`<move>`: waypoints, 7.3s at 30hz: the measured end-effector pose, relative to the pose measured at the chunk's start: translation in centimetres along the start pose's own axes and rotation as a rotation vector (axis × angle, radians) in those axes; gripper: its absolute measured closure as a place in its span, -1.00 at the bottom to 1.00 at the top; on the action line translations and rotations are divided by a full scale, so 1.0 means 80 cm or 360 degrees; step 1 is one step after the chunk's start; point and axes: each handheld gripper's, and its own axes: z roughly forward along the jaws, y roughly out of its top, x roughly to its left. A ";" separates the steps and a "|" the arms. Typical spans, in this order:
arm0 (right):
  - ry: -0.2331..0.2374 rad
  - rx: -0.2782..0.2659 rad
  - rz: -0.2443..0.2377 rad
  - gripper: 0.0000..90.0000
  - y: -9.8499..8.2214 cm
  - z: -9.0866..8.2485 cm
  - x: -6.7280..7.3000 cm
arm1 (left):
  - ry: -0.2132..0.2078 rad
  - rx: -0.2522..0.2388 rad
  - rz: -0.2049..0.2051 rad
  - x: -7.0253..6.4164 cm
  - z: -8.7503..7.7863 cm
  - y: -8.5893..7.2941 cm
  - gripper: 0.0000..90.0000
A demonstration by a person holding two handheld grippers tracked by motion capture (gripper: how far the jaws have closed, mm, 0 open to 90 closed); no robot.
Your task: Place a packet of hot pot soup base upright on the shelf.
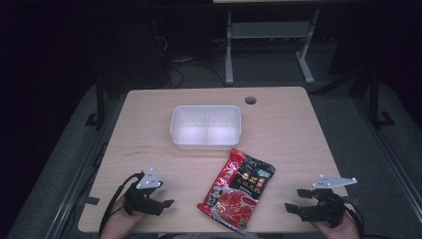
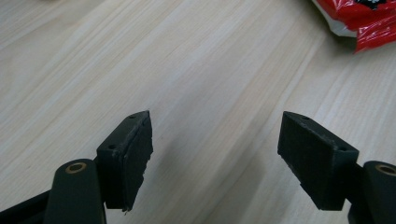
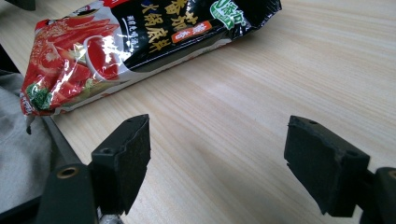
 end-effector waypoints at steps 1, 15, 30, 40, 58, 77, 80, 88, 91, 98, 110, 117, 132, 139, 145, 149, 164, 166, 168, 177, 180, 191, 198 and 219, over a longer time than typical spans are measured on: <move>0.0000 0.0000 0.0000 -0.52 0.000 0.000 0.000 | -0.0007 -0.0003 0.0002 -0.001 0.001 0.001 -0.42; -0.0010 -0.0029 0.0009 -0.54 0.001 -0.003 0.000 | -0.0101 -0.0043 0.0134 -0.023 0.007 0.038 -0.13; -0.0050 -0.0006 0.0001 -0.54 0.002 -0.003 0.001 | -0.0214 -0.0049 0.0288 -0.056 0.024 0.099 0.46; -0.0074 0.0014 0.0027 -0.51 0.003 0.000 -0.001 | -0.0312 0.0018 0.0332 -0.070 0.035 0.116 0.92; -0.0061 0.0043 0.0085 -0.46 0.069 0.037 -0.018 | -0.0332 0.0120 0.0406 -0.088 0.062 0.115 1.00; 0.0004 0.0175 0.0186 0.17 0.128 0.086 -0.054 | -0.0331 0.0122 0.0401 -0.087 0.066 0.115 1.00; 0.0045 0.0194 0.0218 0.23 0.129 0.092 -0.060 | -0.0332 0.0117 0.0392 -0.087 0.066 0.114 1.00; 0.0164 0.0213 0.0258 0.47 0.128 0.106 -0.063 | -0.0328 0.0110 0.0393 -0.087 0.066 0.113 0.99; 0.0184 0.0222 0.0244 0.66 0.129 0.107 -0.061 | -0.0321 0.0108 0.0392 -0.087 0.066 0.113 0.97; 0.0224 0.0195 0.0202 0.97 0.132 0.102 -0.055 | -0.0309 0.0104 0.0382 -0.085 0.064 0.114 0.85; 0.0252 0.0076 0.0115 0.98 0.150 0.076 -0.033 | -0.0268 0.0003 0.0167 -0.060 0.061 0.115 -0.15; 0.0278 0.0003 0.0011 0.98 0.171 0.055 -0.008 | -0.0344 0.0007 0.0123 -0.051 0.070 0.124 -0.36; 0.0416 -0.0100 -0.0125 0.99 0.196 0.035 0.029 | -0.0677 -0.0049 -0.0048 -0.028 0.091 0.144 -0.29; 0.0442 -0.0126 -0.0159 0.99 0.201 0.034 0.036 | -0.0751 -0.0062 -0.0088 -0.019 0.088 0.149 0.11; 0.0448 -0.0154 -0.0161 0.98 0.204 0.032 0.037 | -0.0750 -0.0111 -0.0090 -0.013 0.081 0.147 0.48; 0.0415 -0.0158 -0.0180 0.87 0.202 0.032 0.037 | -0.0751 -0.0133 -0.0093 -0.012 0.079 0.146 0.56; 0.0465 0.0069 -0.0186 -0.12 0.187 0.070 0.032 | -0.0714 -0.0150 -0.0035 -0.017 0.075 0.148 0.59; 0.0483 0.0110 -0.0196 -0.04 0.188 0.077 0.035 | -0.0710 -0.0151 -0.0032 -0.017 0.075 0.148 0.59; 0.0502 0.0122 -0.0201 0.08 0.188 0.079 0.036 | -0.0701 -0.0151 -0.0025 -0.018 0.074 0.148 0.59; 0.0541 0.0131 -0.0182 0.56 0.193 0.076 0.039 | -0.0624 -0.0157 0.0011 -0.019 0.065 0.142 0.44; 0.0526 0.0132 -0.0213 0.59 0.194 0.073 0.045 | -0.0580 -0.0146 0.0029 -0.022 0.059 0.134 0.23; 0.0491 0.0095 -0.0183 0.60 0.201 0.063 0.048 | -0.0444 -0.0105 0.0062 -0.022 0.034 0.103 0.06; 0.0447 0.0096 -0.0236 0.59 0.215 0.052 0.055 | -0.0355 -0.0075 0.0077 -0.021 0.021 0.086 0.03; 0.0364 0.0074 -0.0353 0.56 0.278 0.035 0.075 | -0.0226 -0.0085 0.0103 -0.015 0.010 0.062 -0.19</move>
